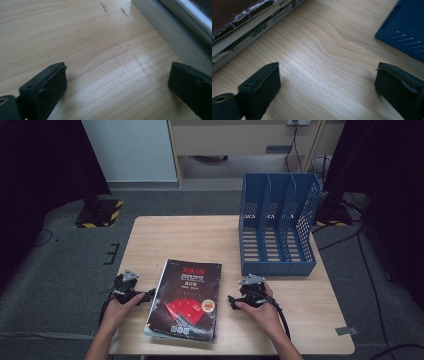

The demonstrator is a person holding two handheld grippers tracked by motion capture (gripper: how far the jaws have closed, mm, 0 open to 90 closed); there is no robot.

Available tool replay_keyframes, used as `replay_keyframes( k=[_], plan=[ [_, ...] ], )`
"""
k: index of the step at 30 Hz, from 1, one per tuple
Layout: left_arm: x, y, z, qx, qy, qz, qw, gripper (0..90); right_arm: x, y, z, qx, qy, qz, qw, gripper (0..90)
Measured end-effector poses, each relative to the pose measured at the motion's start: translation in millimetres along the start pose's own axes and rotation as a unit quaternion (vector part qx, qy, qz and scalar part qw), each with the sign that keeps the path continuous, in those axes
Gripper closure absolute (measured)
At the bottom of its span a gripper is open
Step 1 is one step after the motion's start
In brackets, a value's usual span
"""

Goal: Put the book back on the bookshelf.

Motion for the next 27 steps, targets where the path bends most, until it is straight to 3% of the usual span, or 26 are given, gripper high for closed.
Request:
replay_keyframes(
  k=[2,6,9,14,19,23,27],
  plan=[
    [1.0,2.9,-3.1,0.009,0.013,0.017,0.9997,7.0,1.3,3.1,-2.4,0.004,-0.008,-0.007,0.9999,16.7],
    [0.6,13.1,-7.8,0.031,0.028,0.017,0.9990,10.4,0.2,15.1,-9.4,0.034,-0.010,-0.011,0.9993,22.0],
    [3.3,21.5,-11.2,0.043,0.034,0.025,0.9982,10.8,-1.4,17.3,-9.3,0.036,-0.007,-0.016,0.9992,24.9],
    [17.9,37.6,-16.7,0.059,0.012,0.039,0.9974,14.6,-7.2,24.1,-12.7,0.044,0.000,-0.022,0.9988,34.6],
    [31.1,45.7,-26.8,0.079,0.020,0.059,0.9950,22.9,-18.1,33.3,-24.2,0.054,0.027,-0.027,0.9978,41.8],
    [44.9,47.7,-37.2,0.067,-0.010,0.059,0.9959,29.1,-26.5,37.9,-41.1,0.057,0.070,-0.035,0.9953,49.8],
    [57.8,44.6,-42.5,0.055,-0.023,0.054,0.9968,30.8,-28.6,34.0,-55.1,0.062,0.061,-0.058,0.9945,50.7]
  ],
)
Point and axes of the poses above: each handheld gripper's, and its own axes: y roughly backward along the jaws, z roughly out of its underside, x roughly to its right, the point moved 2 cm from there along -y, roughly forward along the jaws, and after that the axes turned 4 degrees about y, right-handed, at the moved point
